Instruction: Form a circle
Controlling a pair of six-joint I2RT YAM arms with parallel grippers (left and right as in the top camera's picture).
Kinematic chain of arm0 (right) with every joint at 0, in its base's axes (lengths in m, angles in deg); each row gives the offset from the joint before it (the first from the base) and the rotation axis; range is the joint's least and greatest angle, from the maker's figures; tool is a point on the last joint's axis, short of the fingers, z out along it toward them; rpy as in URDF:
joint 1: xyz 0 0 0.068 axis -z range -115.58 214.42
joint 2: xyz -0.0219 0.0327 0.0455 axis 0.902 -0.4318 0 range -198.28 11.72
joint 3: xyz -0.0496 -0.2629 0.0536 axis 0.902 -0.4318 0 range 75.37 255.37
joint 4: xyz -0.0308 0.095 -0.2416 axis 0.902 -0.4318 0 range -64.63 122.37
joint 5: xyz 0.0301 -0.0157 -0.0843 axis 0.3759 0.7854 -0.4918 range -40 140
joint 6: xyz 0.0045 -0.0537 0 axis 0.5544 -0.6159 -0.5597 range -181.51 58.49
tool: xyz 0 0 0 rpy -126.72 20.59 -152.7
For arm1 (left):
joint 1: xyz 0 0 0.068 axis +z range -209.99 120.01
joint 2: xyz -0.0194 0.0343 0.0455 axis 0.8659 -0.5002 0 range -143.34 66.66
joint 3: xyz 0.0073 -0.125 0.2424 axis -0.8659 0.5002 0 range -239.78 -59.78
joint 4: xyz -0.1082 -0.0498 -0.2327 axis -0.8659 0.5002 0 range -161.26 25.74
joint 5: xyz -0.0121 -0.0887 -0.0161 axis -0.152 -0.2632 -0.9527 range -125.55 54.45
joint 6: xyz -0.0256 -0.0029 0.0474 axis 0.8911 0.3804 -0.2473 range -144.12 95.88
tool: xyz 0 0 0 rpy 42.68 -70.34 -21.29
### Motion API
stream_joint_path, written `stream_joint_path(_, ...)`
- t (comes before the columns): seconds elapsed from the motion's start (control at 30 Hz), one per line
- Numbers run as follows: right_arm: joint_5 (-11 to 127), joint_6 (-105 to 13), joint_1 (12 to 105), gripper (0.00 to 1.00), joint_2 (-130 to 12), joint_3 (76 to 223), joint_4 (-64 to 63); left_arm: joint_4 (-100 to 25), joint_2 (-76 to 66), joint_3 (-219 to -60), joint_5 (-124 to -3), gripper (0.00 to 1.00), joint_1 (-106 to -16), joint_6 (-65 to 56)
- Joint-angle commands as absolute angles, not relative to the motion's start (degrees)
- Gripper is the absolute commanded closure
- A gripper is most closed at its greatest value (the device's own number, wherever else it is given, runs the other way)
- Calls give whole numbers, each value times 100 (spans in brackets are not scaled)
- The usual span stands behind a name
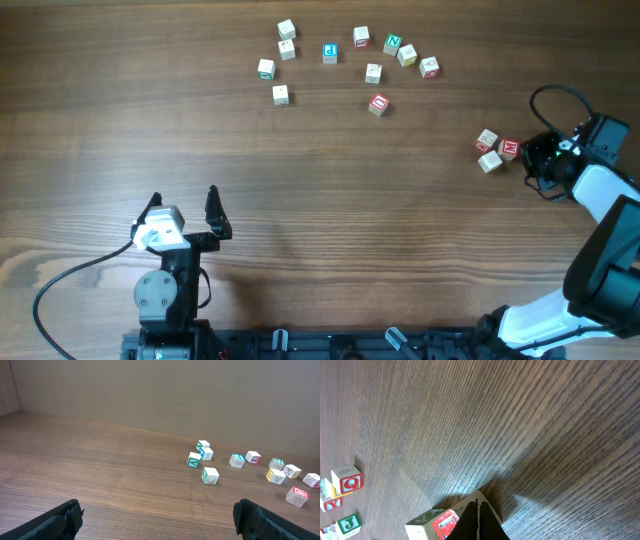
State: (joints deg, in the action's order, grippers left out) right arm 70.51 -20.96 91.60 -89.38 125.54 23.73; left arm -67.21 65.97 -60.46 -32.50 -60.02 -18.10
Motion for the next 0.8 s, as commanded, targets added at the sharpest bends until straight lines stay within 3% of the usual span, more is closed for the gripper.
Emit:
stream_joint_path(0.0, 6933, -2045, 9138, 95, -9045, 12626, 2425, -6727, 6649, -6011, -3318, 0, -5965, -1941)
stream_joint_path(0.77, 6988, -2255, 9121, 96, -9052, 12626, 2572, -6727, 6649, -6011, -3318, 0, -5965, -1941)
